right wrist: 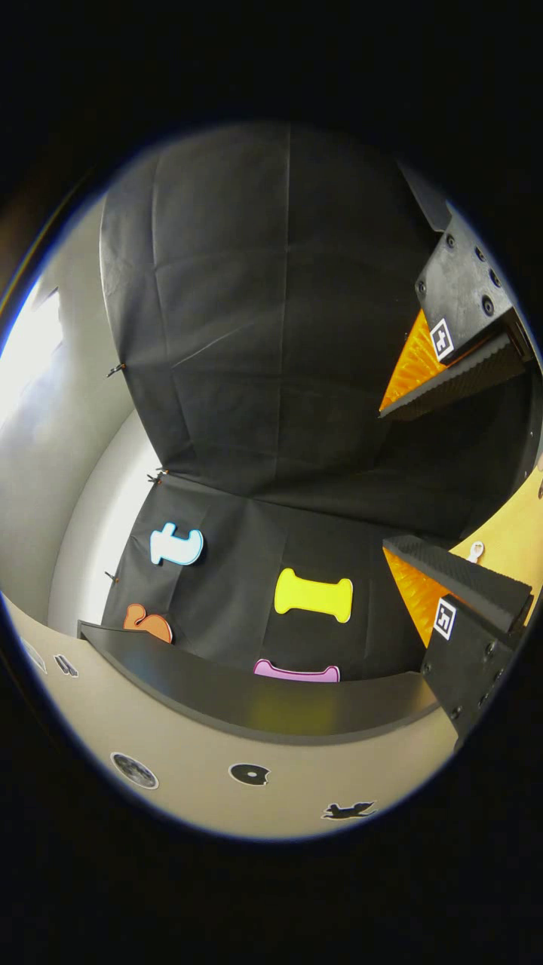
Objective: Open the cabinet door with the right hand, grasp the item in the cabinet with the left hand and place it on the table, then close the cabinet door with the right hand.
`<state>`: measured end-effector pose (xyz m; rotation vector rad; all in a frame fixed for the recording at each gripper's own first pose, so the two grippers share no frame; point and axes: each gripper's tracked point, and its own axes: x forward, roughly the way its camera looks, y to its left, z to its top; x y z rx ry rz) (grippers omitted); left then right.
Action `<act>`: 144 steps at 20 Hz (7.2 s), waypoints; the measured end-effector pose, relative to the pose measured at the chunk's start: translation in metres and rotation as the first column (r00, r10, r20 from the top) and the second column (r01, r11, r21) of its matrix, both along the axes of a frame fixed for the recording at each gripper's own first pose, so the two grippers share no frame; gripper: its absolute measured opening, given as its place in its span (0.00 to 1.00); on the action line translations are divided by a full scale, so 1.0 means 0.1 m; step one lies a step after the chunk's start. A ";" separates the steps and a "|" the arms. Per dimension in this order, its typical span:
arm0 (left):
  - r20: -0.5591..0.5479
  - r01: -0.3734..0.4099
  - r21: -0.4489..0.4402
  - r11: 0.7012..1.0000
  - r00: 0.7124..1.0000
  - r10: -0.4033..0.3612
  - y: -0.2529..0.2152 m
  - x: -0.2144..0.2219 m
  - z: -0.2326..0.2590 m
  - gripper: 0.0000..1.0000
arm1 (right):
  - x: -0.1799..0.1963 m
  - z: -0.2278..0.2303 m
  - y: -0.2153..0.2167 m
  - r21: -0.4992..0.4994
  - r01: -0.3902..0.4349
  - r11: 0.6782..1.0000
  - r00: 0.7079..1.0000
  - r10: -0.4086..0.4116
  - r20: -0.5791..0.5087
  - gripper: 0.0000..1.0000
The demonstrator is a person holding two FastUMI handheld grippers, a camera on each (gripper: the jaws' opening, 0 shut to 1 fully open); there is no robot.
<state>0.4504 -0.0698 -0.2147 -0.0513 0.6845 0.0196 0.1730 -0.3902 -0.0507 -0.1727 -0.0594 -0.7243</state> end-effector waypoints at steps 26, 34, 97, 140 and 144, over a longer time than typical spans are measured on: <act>0.076 0.041 -0.092 0.995 0.997 -0.034 -0.10 -3.10 0.19 0.22 | -1.47 0.32 1.53 0.070 -0.111 0.991 0.989 0.103 0.106 0.97; -0.053 -0.005 -0.081 0.997 0.999 0.001 -0.48 -3.73 -1.17 0.23 | -1.50 0.38 1.53 0.108 -0.181 0.978 0.974 0.163 0.155 0.98; 0.532 -0.024 0.009 1.000 0.847 0.015 0.33 -4.67 1.43 0.94 | -0.81 0.11 2.47 0.152 -0.635 0.757 0.772 0.630 0.084 0.96; 0.580 0.136 0.036 0.990 0.804 -0.131 -0.06 -4.39 1.62 0.95 | -0.49 0.09 3.38 0.120 -0.599 0.792 0.801 0.590 0.103 0.98; 0.586 0.108 0.030 0.994 0.803 -0.105 -0.09 -4.38 1.65 0.94 | -0.52 0.15 3.33 0.117 -0.581 0.806 0.813 0.568 0.126 0.98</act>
